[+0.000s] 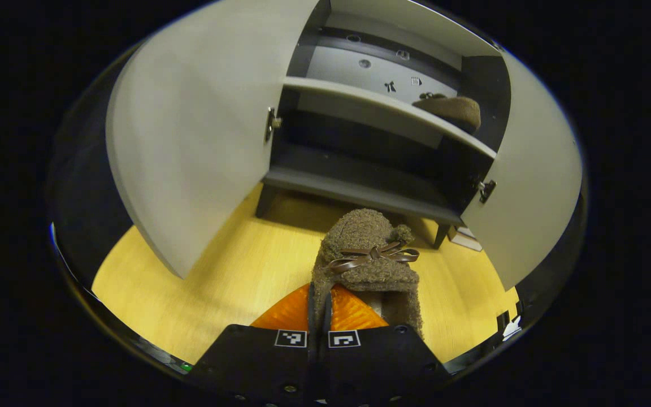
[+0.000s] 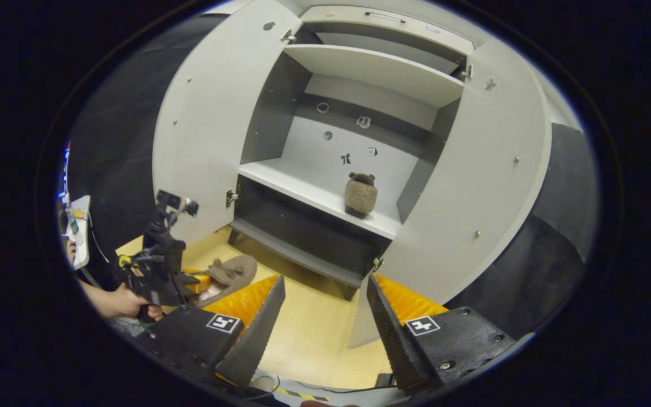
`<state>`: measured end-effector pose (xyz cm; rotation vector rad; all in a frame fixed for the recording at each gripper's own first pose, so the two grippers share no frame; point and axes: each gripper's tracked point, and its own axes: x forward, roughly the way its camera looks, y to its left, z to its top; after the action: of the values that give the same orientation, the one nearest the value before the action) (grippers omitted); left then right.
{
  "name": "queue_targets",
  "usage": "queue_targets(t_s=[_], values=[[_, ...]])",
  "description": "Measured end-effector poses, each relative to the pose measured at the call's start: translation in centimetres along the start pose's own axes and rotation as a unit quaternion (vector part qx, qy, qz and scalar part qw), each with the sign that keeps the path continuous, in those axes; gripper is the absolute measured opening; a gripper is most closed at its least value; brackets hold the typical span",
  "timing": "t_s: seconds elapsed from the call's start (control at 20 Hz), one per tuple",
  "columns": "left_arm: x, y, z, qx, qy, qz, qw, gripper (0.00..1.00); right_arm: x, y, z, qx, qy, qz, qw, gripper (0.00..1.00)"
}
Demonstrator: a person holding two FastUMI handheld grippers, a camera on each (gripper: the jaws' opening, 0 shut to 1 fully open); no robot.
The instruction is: Grab one shoe with the right hand and put it into the shoe cabinet, grab the other shoe with the left hand and put it into the shoe cabinet; then close the right door with the right hand and the left door with the left hand.
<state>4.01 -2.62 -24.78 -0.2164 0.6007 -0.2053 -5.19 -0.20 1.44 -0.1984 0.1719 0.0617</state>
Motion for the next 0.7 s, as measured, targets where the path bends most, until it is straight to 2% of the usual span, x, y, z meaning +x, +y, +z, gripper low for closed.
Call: queue_targets(t_s=[0.25,0.4,0.45,0.5,0.55,0.7], values=[[-3.0,-0.3,10.0,0.028,-0.045,0.02,0.998,0.0,1.0,0.4,-0.5,0.039,-0.005,0.013,0.999,0.91],[-3.8,-1.3,16.2,0.018,-0.069,0.022,0.997,0.0,1.7,-0.7,-0.4,0.057,-0.014,0.006,0.998,0.91],[-4.0,-1.6,18.4,0.021,-0.085,0.027,0.996,0.0,1.9,-1.2,-0.4,0.067,-0.015,0.004,0.998,0.96],[-3.9,-2.0,20.5,0.033,-0.106,0.032,0.993,0.0,2.2,-1.6,-0.6,0.079,-0.013,0.002,0.997,0.92],[-3.6,-2.6,22.5,0.05,-0.121,0.035,0.991,0.0,2.3,-2.0,-0.7,0.093,-0.011,0.002,0.996,0.92],[-1.9,-4.7,26.4,0.038,-0.129,0.019,0.991,0.0,2.6,-2.9,-0.3,0.123,-0.021,0.005,0.992,0.91]])
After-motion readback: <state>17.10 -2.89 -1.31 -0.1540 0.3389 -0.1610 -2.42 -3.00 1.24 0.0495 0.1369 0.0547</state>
